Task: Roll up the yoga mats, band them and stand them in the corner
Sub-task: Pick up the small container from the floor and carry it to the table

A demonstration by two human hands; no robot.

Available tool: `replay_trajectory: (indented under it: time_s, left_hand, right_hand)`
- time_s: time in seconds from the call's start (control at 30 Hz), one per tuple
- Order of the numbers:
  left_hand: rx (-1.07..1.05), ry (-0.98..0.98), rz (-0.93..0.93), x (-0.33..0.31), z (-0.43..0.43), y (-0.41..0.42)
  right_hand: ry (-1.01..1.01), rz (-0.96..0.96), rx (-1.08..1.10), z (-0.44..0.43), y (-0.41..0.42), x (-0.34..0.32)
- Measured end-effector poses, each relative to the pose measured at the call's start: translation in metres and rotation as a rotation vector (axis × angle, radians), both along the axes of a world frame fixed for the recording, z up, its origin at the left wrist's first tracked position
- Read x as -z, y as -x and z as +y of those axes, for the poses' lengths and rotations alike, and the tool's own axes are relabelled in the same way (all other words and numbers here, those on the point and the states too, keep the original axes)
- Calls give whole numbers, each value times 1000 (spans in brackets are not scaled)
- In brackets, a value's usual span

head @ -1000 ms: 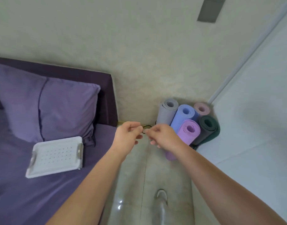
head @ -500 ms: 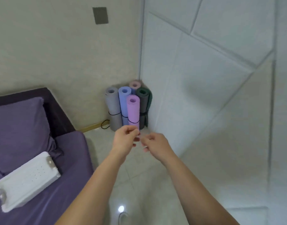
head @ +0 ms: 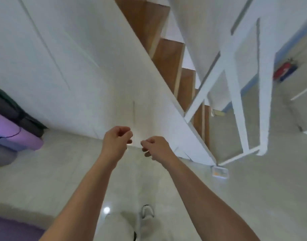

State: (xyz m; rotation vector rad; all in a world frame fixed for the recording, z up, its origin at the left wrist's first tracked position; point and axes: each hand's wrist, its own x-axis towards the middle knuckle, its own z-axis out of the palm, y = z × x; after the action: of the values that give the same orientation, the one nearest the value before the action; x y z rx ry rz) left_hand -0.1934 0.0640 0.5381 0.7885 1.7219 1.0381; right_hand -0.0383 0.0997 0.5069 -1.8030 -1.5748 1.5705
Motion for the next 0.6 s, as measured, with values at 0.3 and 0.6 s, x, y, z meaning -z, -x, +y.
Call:
replay_trajectory:
  time_s: [0.3, 0.6]
  left_hand:
    - [341, 5, -25, 0, -29, -161]
    - [350, 92, -58, 29, -61, -237]
  right_hand:
    - [22, -2, 454, -94, -192, 5]
    - [99, -70, 611, -137, -311, 42]
